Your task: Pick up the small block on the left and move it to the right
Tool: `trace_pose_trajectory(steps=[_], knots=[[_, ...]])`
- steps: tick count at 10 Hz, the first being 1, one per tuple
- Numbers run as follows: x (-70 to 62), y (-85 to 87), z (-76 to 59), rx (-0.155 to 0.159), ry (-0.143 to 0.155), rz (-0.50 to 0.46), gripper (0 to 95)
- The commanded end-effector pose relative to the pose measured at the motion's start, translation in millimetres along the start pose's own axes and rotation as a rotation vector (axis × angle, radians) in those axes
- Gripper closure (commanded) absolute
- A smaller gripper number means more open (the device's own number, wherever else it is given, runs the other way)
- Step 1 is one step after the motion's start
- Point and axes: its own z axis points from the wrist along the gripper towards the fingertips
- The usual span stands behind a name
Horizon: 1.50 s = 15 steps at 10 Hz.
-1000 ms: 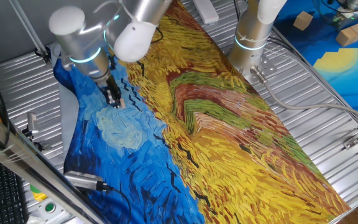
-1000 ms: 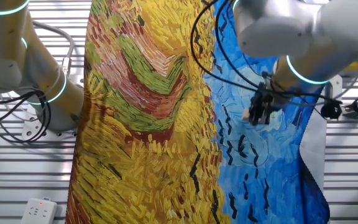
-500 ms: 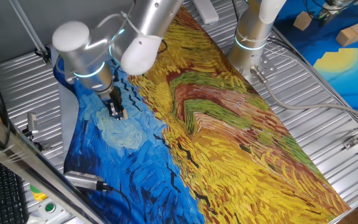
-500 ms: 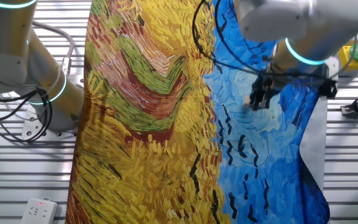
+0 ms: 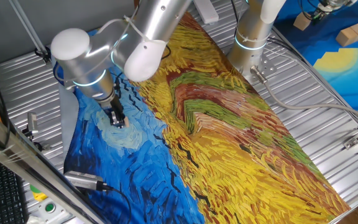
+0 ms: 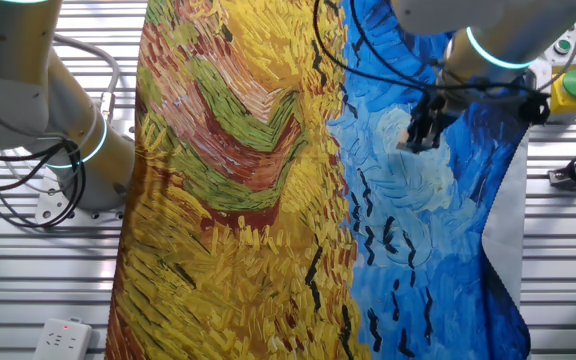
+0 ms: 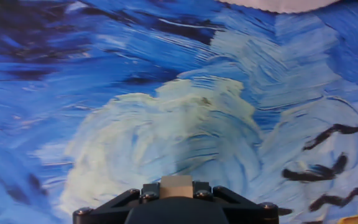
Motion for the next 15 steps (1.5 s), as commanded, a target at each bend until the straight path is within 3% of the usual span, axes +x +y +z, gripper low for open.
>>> trace_pose_trajectory(steps=[1, 3, 10, 11, 15], knots=[[-3.0, 8.1, -2.3, -0.002, 0.002, 0.001, 95.0], [-7.0, 15.0, 0.1, -0.001, 0.002, 0.001, 95.0], [-7.8, 14.8, 3.6, 0.021, -0.010, -0.003, 95.0], [-7.8, 14.8, 3.6, 0.024, -0.019, -0.028, 95.0], [-7.8, 14.8, 3.6, 0.029, -0.003, -0.114, 95.0]])
